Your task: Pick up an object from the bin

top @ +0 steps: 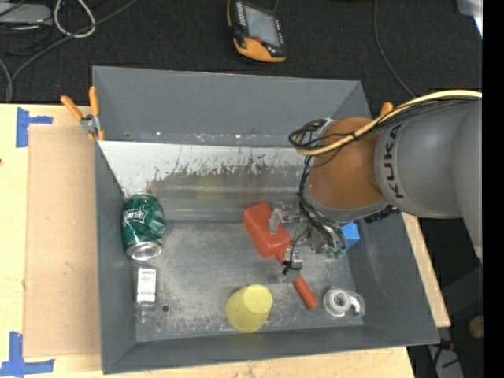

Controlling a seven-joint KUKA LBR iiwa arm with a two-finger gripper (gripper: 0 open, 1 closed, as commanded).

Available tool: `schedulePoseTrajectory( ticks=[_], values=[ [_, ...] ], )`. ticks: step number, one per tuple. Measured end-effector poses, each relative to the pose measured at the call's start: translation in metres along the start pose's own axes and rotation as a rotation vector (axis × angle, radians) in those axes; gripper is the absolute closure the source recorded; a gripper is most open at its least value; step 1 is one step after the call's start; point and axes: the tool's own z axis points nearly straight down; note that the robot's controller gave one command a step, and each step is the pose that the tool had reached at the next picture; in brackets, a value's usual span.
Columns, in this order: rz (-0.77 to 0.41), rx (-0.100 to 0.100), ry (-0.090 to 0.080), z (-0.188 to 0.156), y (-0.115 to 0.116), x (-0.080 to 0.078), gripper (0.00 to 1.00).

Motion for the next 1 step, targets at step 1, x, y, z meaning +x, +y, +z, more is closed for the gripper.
schedulePoseTrajectory(
  ticks=[1],
  values=[
    [-0.081,-0.001,-0.002,0.0069,-0.0139,-0.0088,1.0]
  ],
)
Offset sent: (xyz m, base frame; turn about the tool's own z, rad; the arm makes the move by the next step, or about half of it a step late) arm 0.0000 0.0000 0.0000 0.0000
